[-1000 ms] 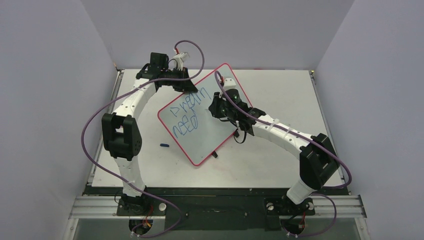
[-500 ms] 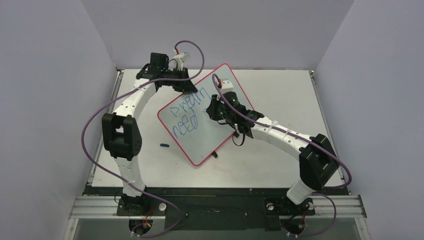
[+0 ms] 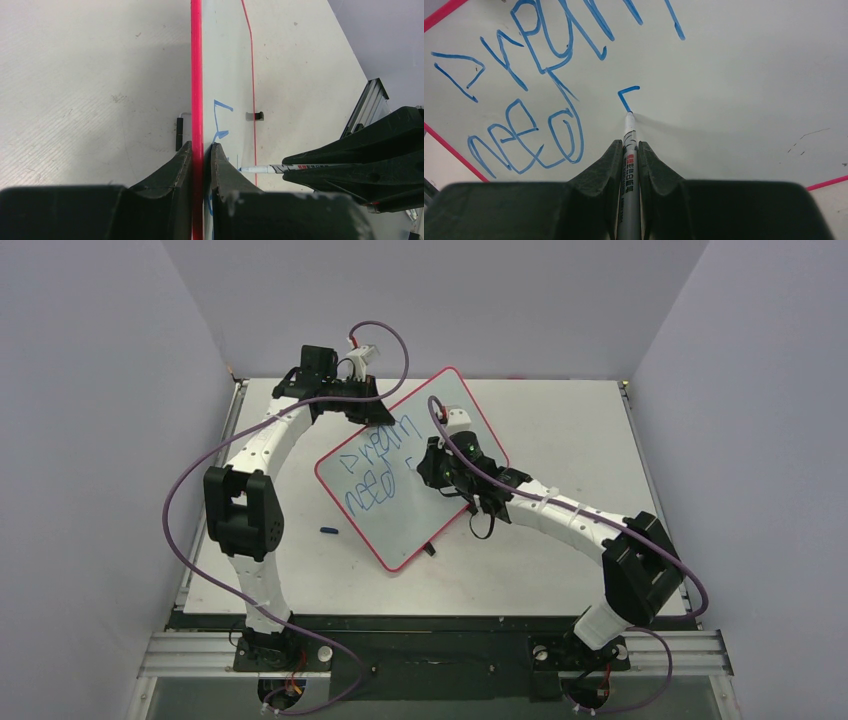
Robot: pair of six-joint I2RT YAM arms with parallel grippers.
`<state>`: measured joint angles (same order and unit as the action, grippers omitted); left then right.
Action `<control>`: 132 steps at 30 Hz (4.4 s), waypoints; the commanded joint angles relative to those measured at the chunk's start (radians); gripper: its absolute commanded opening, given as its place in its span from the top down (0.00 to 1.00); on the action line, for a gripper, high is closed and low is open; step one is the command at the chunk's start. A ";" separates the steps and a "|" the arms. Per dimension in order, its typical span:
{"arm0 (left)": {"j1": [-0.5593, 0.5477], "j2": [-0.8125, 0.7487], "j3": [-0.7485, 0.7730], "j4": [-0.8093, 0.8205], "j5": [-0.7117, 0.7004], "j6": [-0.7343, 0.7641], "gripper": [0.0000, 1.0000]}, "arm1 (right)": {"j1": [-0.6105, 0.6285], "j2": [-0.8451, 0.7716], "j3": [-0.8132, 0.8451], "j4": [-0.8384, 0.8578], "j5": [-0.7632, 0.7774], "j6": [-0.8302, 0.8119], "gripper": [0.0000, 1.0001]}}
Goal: Write a sentence on the whiteboard
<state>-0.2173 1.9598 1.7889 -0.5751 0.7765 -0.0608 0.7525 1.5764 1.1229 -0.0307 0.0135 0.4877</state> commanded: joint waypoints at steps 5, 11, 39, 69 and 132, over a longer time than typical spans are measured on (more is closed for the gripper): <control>-0.040 -0.053 -0.010 -0.006 -0.013 0.119 1.00 | -0.026 0.001 0.038 -0.053 0.045 0.002 1.00; -0.042 -0.055 -0.010 -0.007 -0.013 0.119 1.00 | -0.028 0.022 0.091 -0.073 0.058 -0.005 1.00; -0.047 -0.061 -0.013 -0.014 -0.018 0.128 1.00 | -0.022 0.048 0.100 -0.070 0.046 0.006 1.00; -0.049 -0.067 -0.011 -0.012 -0.021 0.131 1.00 | -0.114 -0.105 0.054 -0.071 -0.005 0.039 1.00; -0.057 -0.077 -0.005 -0.025 -0.022 0.139 1.00 | -0.096 -0.012 0.027 -0.096 -0.017 0.049 1.00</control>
<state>-0.2405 1.9297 1.7844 -0.5827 0.7399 -0.0288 0.6693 1.5776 1.1652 -0.1074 -0.0288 0.5400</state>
